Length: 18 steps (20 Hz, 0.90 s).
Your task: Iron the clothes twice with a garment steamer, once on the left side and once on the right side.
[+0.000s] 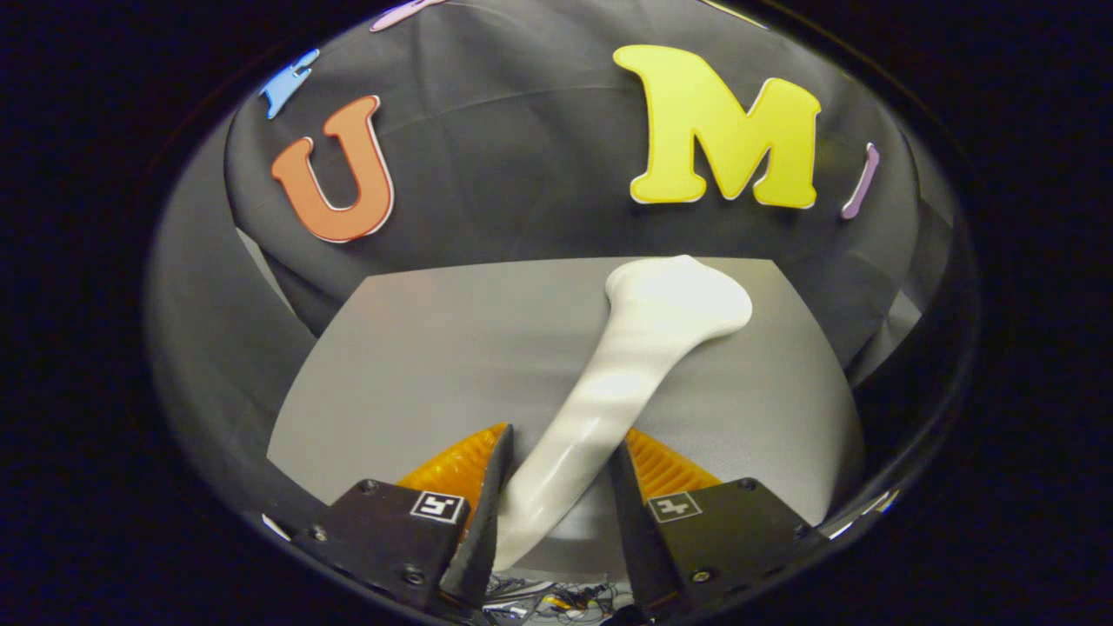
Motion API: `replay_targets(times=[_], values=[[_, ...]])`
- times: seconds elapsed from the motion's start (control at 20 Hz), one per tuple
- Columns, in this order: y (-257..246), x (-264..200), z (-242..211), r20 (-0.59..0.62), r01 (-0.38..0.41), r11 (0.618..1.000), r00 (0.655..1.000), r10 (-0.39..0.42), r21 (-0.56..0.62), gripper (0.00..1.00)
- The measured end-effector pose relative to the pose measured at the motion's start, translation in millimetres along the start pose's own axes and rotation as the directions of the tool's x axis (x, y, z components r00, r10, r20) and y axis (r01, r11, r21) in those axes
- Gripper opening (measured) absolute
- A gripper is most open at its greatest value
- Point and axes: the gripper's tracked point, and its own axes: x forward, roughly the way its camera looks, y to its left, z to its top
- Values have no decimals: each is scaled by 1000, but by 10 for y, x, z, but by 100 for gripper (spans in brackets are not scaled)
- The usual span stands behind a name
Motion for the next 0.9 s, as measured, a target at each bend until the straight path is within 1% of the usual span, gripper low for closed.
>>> replay_targets(times=[0.1,0.2,0.3,0.4,0.5,0.65,0.7,0.9], values=[[33,-27,-4,0,-38,999,999,38,33,54],[71,-73,-11,17,-81,996,997,81,26,45],[130,-187,1,45,-144,989,989,143,22,36],[103,-333,44,79,-181,983,981,179,16,33],[39,-524,102,128,-199,980,972,197,3,31],[31,-876,130,191,-276,960,941,278,-40,30],[-6,-997,115,209,-290,955,932,297,-60,30],[-148,-1570,60,294,-309,938,892,344,-158,30]])
